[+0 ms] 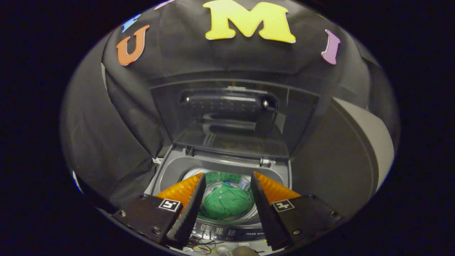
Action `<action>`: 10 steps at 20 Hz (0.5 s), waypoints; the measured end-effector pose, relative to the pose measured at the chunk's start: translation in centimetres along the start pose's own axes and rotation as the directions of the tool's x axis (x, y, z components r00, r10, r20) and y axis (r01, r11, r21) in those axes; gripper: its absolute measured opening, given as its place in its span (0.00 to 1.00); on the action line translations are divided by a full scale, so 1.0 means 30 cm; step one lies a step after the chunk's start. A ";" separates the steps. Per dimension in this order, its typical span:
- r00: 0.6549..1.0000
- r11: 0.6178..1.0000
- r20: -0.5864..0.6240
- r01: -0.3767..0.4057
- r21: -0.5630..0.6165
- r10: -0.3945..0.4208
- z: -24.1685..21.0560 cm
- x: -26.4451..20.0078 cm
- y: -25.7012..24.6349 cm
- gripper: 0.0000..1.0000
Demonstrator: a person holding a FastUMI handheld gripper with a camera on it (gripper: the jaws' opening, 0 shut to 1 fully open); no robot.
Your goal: Put the clothes into the washing machine and then close the washing machine lid.
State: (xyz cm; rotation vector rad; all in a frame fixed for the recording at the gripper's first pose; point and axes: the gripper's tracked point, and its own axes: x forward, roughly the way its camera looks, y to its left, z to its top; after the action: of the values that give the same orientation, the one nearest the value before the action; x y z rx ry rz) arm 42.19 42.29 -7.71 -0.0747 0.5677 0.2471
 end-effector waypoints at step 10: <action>0.985 1.000 0.171 0.007 -0.012 -0.005 0.327 -0.106 0.031 0.80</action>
State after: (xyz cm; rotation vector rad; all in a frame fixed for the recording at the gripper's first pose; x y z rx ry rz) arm 44.49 43.88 2.26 -0.0662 0.3952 0.2487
